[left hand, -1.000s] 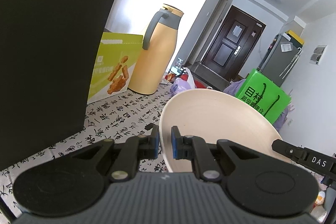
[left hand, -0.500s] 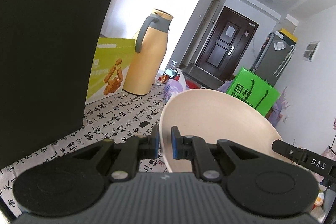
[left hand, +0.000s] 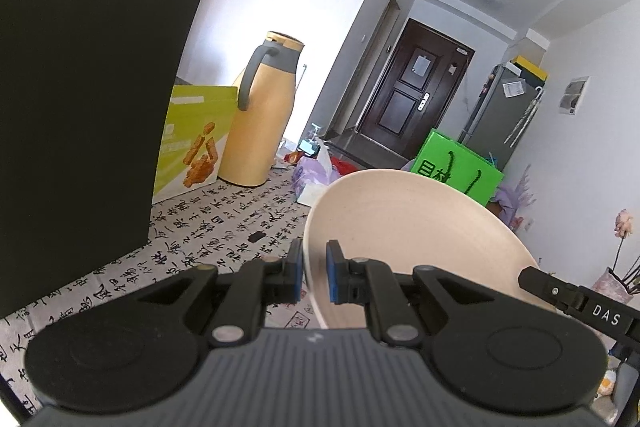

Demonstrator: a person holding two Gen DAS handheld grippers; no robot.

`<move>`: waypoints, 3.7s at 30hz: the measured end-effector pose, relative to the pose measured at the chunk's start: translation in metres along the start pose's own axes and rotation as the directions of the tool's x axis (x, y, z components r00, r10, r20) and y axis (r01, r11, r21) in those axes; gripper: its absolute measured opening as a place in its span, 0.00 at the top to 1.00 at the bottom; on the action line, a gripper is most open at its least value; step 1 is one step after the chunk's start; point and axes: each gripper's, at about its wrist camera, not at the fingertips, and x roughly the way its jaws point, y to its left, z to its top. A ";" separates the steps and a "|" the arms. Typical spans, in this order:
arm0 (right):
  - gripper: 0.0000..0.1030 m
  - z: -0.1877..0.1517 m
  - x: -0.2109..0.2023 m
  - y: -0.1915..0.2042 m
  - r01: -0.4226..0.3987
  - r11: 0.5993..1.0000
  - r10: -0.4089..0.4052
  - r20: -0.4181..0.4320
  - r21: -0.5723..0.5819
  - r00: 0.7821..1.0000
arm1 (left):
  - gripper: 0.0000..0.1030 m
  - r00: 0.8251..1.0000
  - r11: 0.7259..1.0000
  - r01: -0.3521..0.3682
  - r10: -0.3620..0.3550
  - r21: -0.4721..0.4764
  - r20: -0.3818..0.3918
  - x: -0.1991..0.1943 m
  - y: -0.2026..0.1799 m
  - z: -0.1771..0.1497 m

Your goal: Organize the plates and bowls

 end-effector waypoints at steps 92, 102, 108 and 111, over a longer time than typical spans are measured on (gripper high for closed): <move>0.91 -0.132 -0.208 -0.054 0.139 0.986 -0.148 0.097 0.096 0.984 | 0.88 0.980 0.960 0.195 -0.183 0.199 -0.080 -0.114 -0.056 -0.146; 0.91 -0.156 -0.202 -0.062 0.137 0.984 -0.143 0.047 0.114 0.989 | 0.88 0.979 0.960 0.187 -0.164 0.209 -0.121 -0.110 -0.049 -0.164; 0.91 -0.170 -0.193 -0.065 0.137 0.982 -0.140 0.009 0.129 0.990 | 0.88 0.980 0.960 0.169 -0.139 0.222 -0.142 -0.105 -0.046 -0.175; 0.91 -0.176 -0.188 -0.067 0.141 0.981 -0.141 -0.008 0.131 0.990 | 0.88 0.980 0.960 0.162 -0.130 0.227 -0.149 -0.102 -0.044 -0.179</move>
